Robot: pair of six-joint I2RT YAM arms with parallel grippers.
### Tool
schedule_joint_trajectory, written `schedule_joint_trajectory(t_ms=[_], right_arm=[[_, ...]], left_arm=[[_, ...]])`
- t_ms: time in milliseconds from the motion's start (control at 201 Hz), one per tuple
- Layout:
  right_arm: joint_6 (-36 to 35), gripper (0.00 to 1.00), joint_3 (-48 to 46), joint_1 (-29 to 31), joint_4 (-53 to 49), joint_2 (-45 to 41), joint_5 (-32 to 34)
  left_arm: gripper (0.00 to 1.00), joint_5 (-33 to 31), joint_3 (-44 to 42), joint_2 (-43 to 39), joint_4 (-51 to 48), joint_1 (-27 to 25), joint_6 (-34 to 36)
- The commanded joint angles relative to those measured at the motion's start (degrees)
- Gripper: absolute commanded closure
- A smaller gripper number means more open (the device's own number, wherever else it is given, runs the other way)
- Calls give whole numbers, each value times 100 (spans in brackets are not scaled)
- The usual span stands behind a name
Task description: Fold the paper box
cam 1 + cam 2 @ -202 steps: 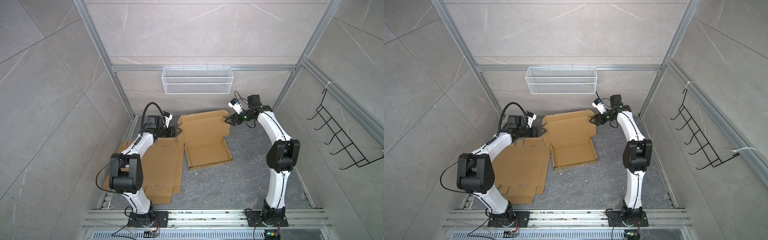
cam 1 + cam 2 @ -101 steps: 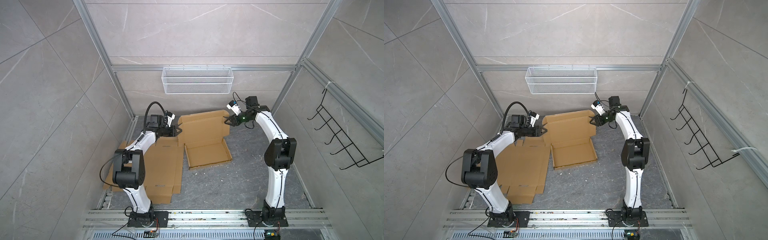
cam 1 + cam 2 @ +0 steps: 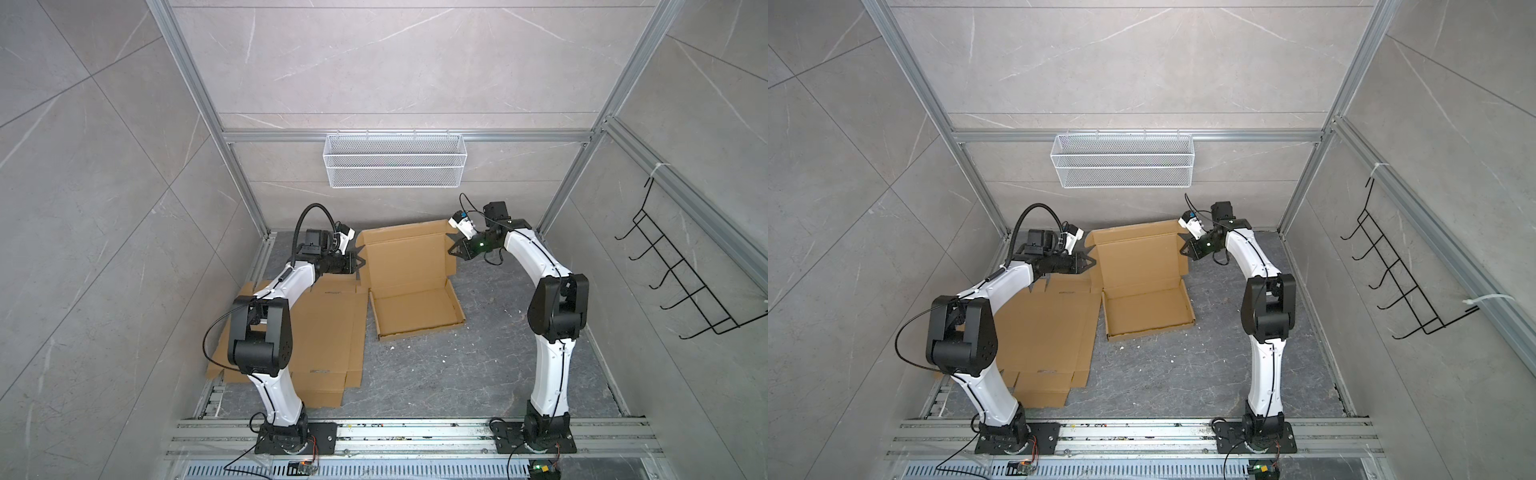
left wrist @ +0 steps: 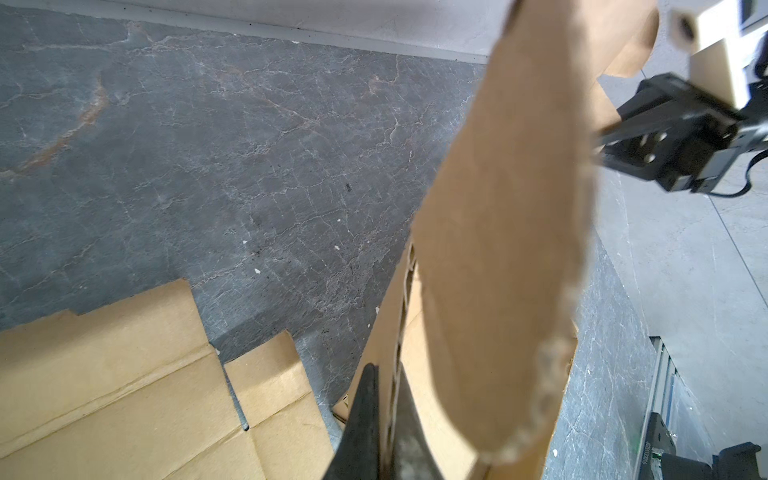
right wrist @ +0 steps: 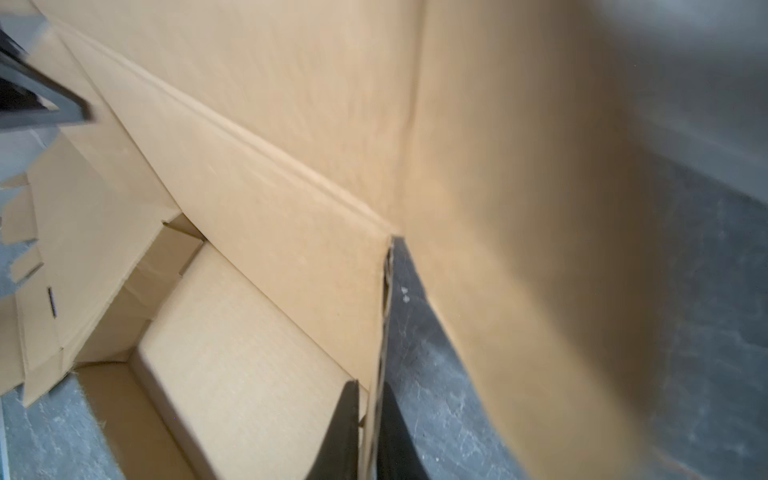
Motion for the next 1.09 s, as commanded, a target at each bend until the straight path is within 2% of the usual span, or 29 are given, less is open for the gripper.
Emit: schedule_joint_trajectory(t_ms=[0, 179, 393, 572, 856, 1090], right_arm=[[575, 95, -514, 96, 716, -560, 243], [1633, 100, -1845, 154, 2212, -1352, 472], [2777, 100, -3115, 247, 3528, -2192, 1338], [3674, 100, -3818, 432, 4442, -2554, 2078], [4227, 100, -4800, 660, 5204, -2934, 2937], [4514, 100, -5512, 836, 5797, -3139, 3416]], left_arm=[[100, -4, 71, -184, 331, -179, -138], [100, -492, -206, -413, 988, -501, -442], [100, -1062, -459, -590, 1803, -842, -807], [100, -1550, -582, -441, 2788, -1190, -1423], [100, -2355, -964, -183, 3798, -1750, -1624], [100, -2618, -1544, -48, 4636, -2038, -1755]])
